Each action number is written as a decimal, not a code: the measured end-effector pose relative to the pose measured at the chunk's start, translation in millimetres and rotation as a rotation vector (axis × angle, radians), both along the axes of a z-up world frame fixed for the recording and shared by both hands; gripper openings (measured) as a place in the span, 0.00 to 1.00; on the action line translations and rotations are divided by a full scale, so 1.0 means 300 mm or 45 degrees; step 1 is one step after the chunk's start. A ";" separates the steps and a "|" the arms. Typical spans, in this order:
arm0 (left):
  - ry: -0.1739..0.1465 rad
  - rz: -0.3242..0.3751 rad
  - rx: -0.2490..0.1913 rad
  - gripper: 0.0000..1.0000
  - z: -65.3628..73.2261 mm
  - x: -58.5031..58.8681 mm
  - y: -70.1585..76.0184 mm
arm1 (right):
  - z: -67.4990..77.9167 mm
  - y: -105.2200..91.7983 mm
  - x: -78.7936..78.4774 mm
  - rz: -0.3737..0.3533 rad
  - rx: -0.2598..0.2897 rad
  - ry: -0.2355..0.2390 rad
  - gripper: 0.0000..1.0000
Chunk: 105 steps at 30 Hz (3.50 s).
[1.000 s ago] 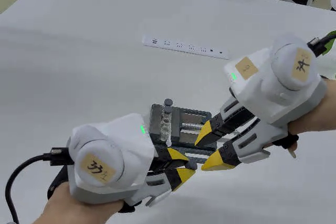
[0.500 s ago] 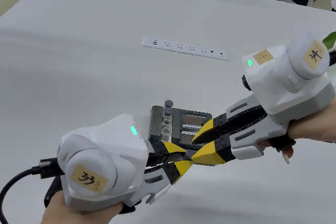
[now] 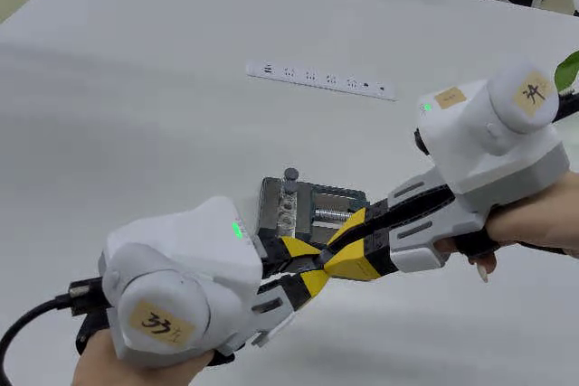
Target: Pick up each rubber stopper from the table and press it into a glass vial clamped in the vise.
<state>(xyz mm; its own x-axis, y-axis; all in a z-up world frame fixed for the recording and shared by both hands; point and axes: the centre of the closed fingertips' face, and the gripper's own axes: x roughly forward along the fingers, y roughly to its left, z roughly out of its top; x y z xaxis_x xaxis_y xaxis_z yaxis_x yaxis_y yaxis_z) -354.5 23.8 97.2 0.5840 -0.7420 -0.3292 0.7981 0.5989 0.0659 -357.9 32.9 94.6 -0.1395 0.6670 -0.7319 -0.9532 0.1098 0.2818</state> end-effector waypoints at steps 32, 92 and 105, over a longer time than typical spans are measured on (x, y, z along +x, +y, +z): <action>-0.100 0.002 0.079 0.04 -0.020 -0.003 0.013 | -0.004 0.005 -0.021 -0.187 0.065 0.193 0.06; -0.148 -0.016 0.117 0.05 -0.004 -0.013 -0.002 | 0.001 -0.012 -0.024 -0.201 0.042 0.221 0.06; -0.014 0.076 0.035 0.22 -0.046 0.010 0.029 | -0.012 -0.015 -0.012 -0.170 0.013 0.155 0.05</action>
